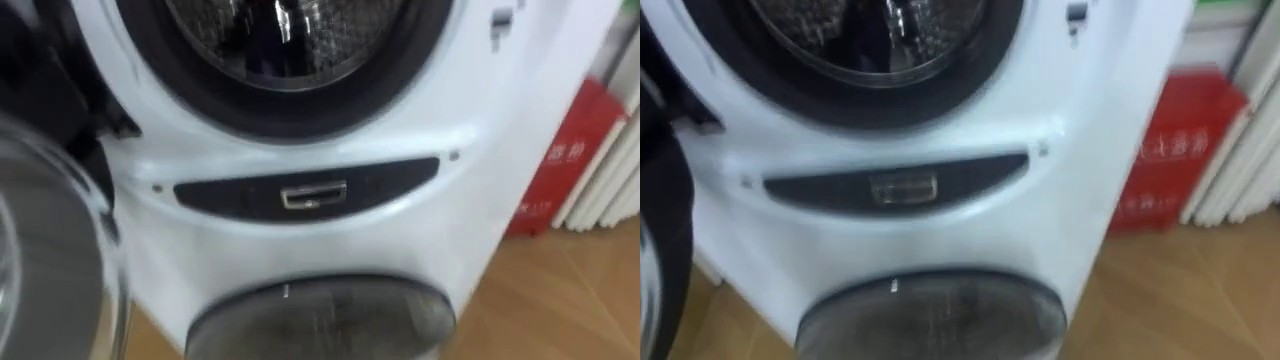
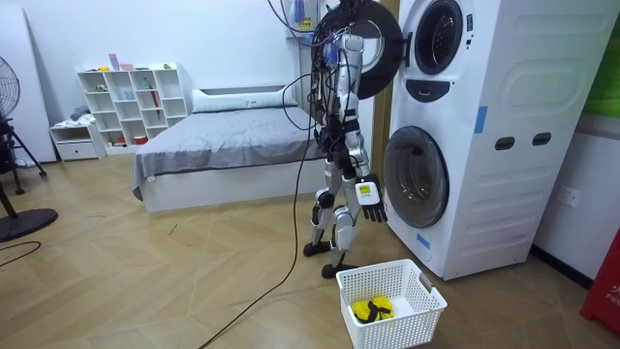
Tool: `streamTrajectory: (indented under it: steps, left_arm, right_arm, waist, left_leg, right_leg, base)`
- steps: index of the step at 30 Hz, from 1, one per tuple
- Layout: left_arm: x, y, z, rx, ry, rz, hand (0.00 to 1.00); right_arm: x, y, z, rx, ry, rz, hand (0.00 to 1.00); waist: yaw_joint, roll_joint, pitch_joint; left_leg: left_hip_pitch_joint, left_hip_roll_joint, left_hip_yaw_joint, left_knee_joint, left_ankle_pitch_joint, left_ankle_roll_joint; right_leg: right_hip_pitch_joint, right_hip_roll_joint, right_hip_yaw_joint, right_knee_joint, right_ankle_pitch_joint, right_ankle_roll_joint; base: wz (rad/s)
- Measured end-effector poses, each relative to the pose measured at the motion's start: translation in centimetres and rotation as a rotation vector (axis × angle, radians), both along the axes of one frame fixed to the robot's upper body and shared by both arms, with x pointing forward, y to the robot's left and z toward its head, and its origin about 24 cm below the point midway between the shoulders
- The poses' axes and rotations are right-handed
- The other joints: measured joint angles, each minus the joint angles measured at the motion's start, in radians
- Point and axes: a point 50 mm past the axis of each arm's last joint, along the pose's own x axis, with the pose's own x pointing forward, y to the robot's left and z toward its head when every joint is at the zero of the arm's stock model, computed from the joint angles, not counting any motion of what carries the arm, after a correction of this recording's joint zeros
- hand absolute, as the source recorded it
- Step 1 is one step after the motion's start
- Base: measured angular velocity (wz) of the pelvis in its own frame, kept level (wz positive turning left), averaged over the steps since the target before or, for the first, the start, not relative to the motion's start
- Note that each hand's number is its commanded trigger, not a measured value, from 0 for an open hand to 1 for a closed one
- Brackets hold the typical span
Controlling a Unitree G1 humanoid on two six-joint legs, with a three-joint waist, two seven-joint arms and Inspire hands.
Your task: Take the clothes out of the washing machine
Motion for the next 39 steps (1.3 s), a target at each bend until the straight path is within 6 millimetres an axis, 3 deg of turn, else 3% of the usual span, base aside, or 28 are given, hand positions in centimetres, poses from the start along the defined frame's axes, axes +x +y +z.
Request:
streamTrajectory:
  steps: [5,8,14,26,29,30,31,34,39]
  left_arm:
    - [-0.2,0.4,0.1,0.022,-0.003,0.044,0.0]
    - [-0.2,0.5,0.1,0.033,-0.003,0.055,0.0]
    - [-0.6,0.6,0.0,0.048,0.015,0.071,0.0]
    - [-0.7,0.5,0.0,0.066,0.019,0.082,0.0]
    - [-0.7,0.5,0.0,0.065,0.019,0.083,0.0]
    - [-0.7,0.5,0.0,0.064,0.018,0.085,0.0]
    - [-0.7,0.5,0.0,0.064,0.017,0.086,0.0]
    - [-0.7,0.5,0.0,0.063,0.016,0.092,0.0]
    - [-1.2,1.0,0.0,0.069,0.02,0.13,0.0]
  right_arm:
    - [-0.3,0.9,-0.3,0.026,0.022,0.085,0.0]
    - [-0.4,1.9,-0.6,0.053,0.047,0.145,0.0]
    - [0.2,2.7,-0.8,0.065,0.061,0.242,0.0]
    - [0.0,2.8,-0.8,0.063,0.074,0.269,0.0]
    - [0.0,2.8,-0.8,0.064,0.075,0.269,0.0]
    - [0.0,2.9,-0.8,0.064,0.075,0.272,0.0]
    - [0.0,2.9,-0.8,0.063,0.074,0.275,0.0]
    - [0.2,2.9,-0.8,0.063,0.069,0.279,0.0]
    - [0.3,3.0,-0.7,0.076,0.062,0.315,0.0]
  waist:
    - [0.03,-0.023,0.0056]
    - [0.047,-0.032,0.0037]
    - [0.05,-0.033,0.0043]
    - [0.072,-0.04,0.0025]
    - [0.074,-0.041,0.0032]
    - [0.075,-0.048,0.0072]
    - [0.074,-0.041,0.0036]
    - [0.076,-0.042,0.003]
    - [0.092,-0.047,0.0089]
  left_leg:
    - [0.015,0.004,-0.005,0.0,-0.003,-0.004]
    - [0.022,0.004,-0.009,0.0,-0.004,-0.006]
    - [0.031,0.005,-0.035,-0.001,-0.008,-0.012]
    - [0.033,0.007,-0.038,-0.001,-0.011,-0.015]
    - [0.036,0.006,-0.038,-0.001,-0.011,-0.015]
    - [0.037,0.006,-0.037,-0.001,-0.011,-0.015]
    - [0.037,0.006,-0.036,0.0,-0.011,-0.015]
    - [0.038,0.007,-0.035,0.002,-0.011,-0.015]
    - [0.034,0.021,-0.027,0.076,-0.032,-0.038]
  right_leg:
    - [0.02,0.005,-0.001,-0.016,0.0,-0.002]
    - [0.028,0.007,-0.001,-0.022,0.001,-0.003]
    - [0.043,0.01,0.0,-0.03,0.001,-0.003]
    - [0.05,0.013,0.002,-0.034,0.001,-0.003]
    - [0.057,0.013,0.002,-0.035,0.0,-0.003]
    - [0.058,0.013,0.003,-0.034,0.0,-0.003]
    - [0.058,0.013,0.003,-0.034,0.0,-0.003]
    - [0.058,0.015,0.002,-0.033,0.0,-0.003]
    - [0.066,0.019,-0.012,-0.006,-0.018,-0.016]
  base:
    - [0.01]
    - [0.0]
    - [0.01]
    - [-0.01]
    - [0.0]
    - [0.0]
    - [0.0]
    - [0.0]
    - [-0.03]
